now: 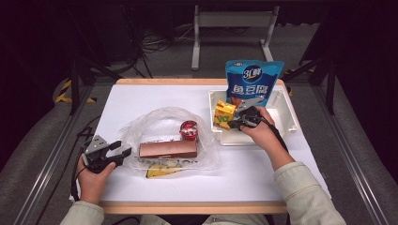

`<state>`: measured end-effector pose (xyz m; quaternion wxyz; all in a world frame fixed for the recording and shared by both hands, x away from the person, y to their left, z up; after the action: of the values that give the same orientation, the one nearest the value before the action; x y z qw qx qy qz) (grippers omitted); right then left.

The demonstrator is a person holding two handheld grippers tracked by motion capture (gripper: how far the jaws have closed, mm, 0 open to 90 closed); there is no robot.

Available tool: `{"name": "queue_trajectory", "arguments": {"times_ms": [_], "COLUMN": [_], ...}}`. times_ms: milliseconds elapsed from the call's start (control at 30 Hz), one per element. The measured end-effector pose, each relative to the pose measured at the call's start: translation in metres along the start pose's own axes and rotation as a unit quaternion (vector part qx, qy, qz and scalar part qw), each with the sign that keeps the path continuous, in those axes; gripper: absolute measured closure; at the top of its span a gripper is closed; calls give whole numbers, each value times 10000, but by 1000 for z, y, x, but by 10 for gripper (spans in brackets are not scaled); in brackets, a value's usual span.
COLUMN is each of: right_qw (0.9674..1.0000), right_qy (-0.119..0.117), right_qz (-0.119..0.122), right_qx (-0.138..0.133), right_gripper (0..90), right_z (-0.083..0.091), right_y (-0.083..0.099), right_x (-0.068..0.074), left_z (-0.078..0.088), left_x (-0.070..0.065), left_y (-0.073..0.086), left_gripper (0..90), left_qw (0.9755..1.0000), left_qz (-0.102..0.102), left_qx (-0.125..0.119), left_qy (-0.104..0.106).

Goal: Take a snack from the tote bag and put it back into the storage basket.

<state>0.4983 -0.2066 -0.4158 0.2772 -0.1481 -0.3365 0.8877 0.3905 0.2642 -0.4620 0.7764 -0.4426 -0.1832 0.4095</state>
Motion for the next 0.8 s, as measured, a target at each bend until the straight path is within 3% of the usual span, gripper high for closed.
{"name": "queue_trajectory", "arguments": {"times_ms": [567, 800], "right_qw": [9993, 9994], "right_qy": [306, 231], "right_qz": [-214, -261], "right_qx": [45, -20], "right_gripper": [900, 900], "right_z": [-1, 8], "right_y": [7, 10], "right_x": [-10, -9], "left_z": [0, 0], "left_x": [0, 0], "left_y": [0, 0], "left_gripper": [440, 440], "left_qw": [10000, 10000], "left_qz": [23, 25], "left_qx": [-12, -15], "left_qy": [-2, -5]}}
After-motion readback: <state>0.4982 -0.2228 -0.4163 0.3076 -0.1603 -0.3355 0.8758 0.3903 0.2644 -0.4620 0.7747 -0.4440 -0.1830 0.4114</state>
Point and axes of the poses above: each handheld gripper's, and its own axes: z roughly backward along the jaws, y roughly out of its underside, x roughly to its left, the point moved 3 cm from there along -z, roughly forward along the jaws, and after that the axes turned 2 degrees about y, right-handed, at the moved point
